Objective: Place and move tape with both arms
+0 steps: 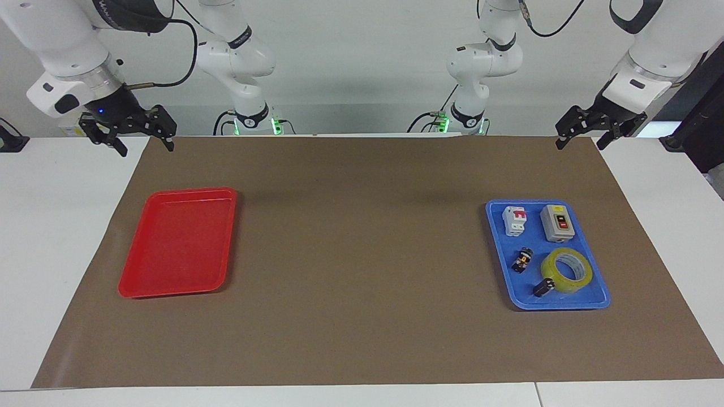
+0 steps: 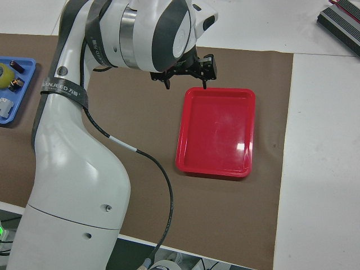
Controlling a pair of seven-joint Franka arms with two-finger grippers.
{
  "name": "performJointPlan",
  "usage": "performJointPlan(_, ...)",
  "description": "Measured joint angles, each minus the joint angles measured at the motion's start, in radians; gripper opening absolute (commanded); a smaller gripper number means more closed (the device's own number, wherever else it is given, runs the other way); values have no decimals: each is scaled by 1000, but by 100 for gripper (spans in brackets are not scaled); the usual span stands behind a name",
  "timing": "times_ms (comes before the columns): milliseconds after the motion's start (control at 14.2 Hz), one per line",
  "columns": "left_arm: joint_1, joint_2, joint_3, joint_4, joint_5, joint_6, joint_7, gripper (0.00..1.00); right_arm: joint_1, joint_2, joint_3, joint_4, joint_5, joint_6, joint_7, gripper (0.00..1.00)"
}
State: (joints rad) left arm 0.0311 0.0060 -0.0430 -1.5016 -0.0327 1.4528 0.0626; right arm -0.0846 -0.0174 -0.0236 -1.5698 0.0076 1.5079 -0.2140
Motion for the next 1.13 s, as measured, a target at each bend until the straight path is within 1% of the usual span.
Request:
performJointPlan(915,3,-1,4,-1,0,5,-3,100,0,0,0,0,0,0,0,100)
performJointPlan(1127,3,-1,4,-8,0,52,-3,100,0,0,0,0,0,0,0,100)
